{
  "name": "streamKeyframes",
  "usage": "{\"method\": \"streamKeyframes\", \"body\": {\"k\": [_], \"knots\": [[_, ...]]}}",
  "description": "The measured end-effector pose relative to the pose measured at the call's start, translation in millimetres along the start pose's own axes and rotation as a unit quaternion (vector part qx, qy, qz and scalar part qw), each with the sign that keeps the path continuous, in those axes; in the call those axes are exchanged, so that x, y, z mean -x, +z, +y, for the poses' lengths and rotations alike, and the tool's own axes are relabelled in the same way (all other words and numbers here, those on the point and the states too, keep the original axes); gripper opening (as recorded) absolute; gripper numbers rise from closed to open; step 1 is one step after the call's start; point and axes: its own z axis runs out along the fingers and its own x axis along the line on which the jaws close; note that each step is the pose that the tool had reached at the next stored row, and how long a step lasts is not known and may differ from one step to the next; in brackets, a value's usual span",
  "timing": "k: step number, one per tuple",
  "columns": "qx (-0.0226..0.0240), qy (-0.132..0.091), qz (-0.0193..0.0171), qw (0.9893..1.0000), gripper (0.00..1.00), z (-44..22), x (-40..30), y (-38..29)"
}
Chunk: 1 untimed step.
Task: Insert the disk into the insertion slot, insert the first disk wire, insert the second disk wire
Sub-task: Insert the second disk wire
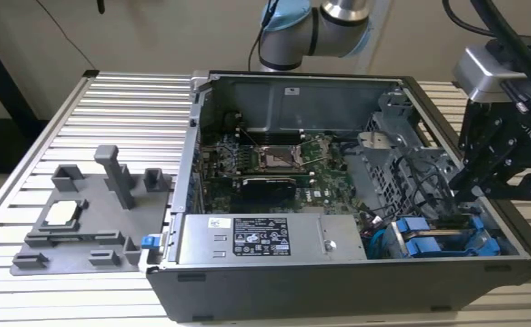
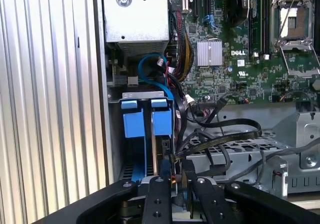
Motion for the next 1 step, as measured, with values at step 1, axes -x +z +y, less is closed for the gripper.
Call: {"method": "streamKeyframes", "body": {"k": [1], "knots": [[0.0000,0.000,0.0000,1.0000,0.24,0.1,0.0,0.0]]}}
